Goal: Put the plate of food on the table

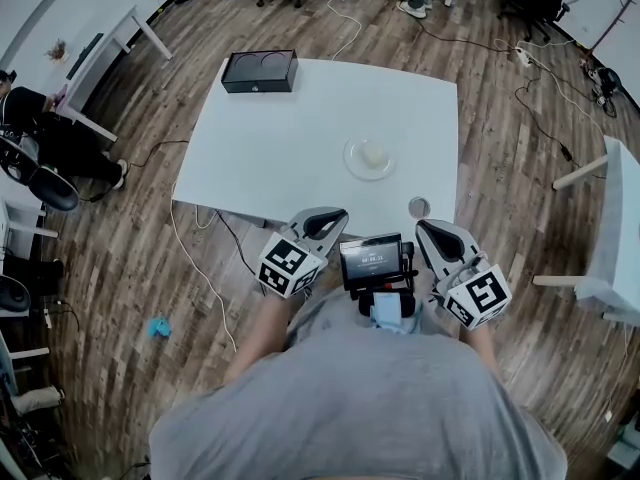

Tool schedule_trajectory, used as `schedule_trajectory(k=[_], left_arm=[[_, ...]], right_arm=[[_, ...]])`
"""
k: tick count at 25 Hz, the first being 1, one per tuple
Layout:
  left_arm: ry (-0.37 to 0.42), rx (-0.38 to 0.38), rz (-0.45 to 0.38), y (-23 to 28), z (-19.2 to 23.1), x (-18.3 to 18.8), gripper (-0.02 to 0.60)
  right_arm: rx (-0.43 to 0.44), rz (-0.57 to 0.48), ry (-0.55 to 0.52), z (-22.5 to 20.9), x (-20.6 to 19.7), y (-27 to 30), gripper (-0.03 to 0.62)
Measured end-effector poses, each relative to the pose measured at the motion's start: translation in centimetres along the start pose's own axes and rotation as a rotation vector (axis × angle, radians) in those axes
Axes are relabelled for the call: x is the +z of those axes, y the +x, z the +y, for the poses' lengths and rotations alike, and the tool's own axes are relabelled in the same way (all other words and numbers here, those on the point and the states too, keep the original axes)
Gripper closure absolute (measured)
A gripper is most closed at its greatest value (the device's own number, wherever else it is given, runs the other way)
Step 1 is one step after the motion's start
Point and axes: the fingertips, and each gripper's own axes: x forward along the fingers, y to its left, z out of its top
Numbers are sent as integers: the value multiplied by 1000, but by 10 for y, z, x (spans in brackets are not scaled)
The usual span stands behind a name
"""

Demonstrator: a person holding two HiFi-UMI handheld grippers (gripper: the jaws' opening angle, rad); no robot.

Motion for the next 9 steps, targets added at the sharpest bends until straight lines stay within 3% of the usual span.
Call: schedule_trajectory(k=[9], left_arm=[[-14,-7,-12,-1,0,0,555]], right_arm=[[-4,-2,-6,0,1,-2,563]])
